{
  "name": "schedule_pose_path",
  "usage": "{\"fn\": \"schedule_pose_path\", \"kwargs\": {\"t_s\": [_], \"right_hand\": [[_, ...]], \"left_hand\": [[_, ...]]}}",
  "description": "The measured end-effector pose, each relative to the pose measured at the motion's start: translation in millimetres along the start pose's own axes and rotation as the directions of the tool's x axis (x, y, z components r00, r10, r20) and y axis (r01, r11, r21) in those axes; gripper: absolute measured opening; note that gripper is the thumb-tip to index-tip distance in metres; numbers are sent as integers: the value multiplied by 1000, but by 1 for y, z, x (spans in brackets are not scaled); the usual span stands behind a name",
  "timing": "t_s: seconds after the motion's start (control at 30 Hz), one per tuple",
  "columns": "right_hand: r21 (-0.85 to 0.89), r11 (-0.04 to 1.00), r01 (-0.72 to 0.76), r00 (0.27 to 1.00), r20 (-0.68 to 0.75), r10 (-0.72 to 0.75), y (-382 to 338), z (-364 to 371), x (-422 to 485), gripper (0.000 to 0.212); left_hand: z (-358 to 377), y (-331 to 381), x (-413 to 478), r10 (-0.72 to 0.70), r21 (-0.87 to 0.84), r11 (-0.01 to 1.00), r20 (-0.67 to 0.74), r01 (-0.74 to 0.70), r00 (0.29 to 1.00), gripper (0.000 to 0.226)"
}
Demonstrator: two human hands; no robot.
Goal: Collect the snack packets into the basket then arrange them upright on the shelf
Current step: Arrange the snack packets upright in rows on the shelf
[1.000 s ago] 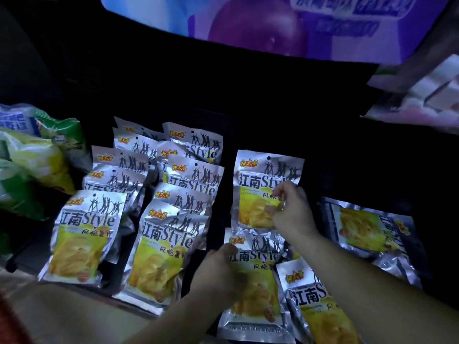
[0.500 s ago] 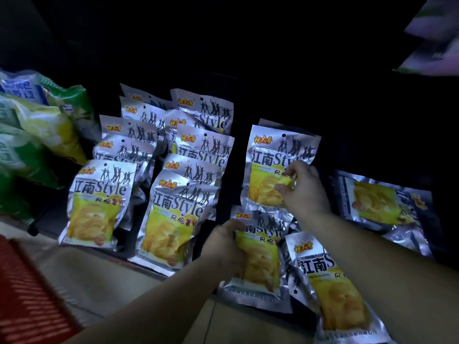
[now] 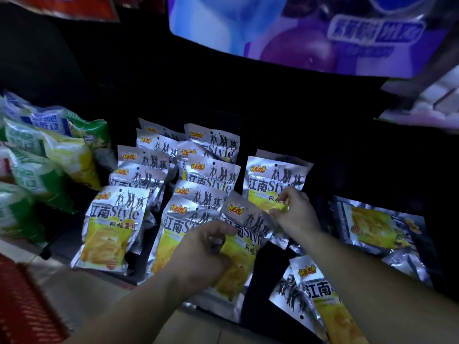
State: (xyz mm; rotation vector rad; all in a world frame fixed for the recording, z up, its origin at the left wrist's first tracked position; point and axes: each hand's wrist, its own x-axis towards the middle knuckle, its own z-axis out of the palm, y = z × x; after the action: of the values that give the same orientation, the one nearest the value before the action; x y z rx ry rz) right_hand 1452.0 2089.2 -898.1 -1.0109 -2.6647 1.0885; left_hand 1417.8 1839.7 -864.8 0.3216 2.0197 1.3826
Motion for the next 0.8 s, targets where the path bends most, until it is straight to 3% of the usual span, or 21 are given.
{"fn": "schedule_pose_path", "kwargs": {"t_s": [0.17, 0.33, 0.4, 0.6, 0.7, 0.8], "right_hand": [[215, 973, -85, 993, 102, 64, 1, -6, -2, 13], [358, 876, -322, 942, 212, 260, 5, -22, -7, 54], [362, 869, -338, 937, 217, 274, 6, -27, -9, 57], [355, 908, -223, 972, 154, 179, 15, -30, -16, 20], [315, 924, -216, 976, 58, 208, 24, -24, -15, 20], [263, 941, -214, 977, 49, 208, 31, -21, -9, 21]], "left_hand": [[-1, -6, 16, 31, 11, 999, -44, -31, 999, 53], [8, -1, 40, 37, -50, 998, -96, -42, 995, 49], [18, -2, 49, 52, -26, 998, -66, -54, 996, 50], [45, -8, 76, 94, 178, 981, -62, -81, 994, 47], [54, -6, 82, 159, 403, 907, -60, -122, 985, 44], [59, -6, 76, 222, 532, 833, -70, -152, 972, 48]]}}
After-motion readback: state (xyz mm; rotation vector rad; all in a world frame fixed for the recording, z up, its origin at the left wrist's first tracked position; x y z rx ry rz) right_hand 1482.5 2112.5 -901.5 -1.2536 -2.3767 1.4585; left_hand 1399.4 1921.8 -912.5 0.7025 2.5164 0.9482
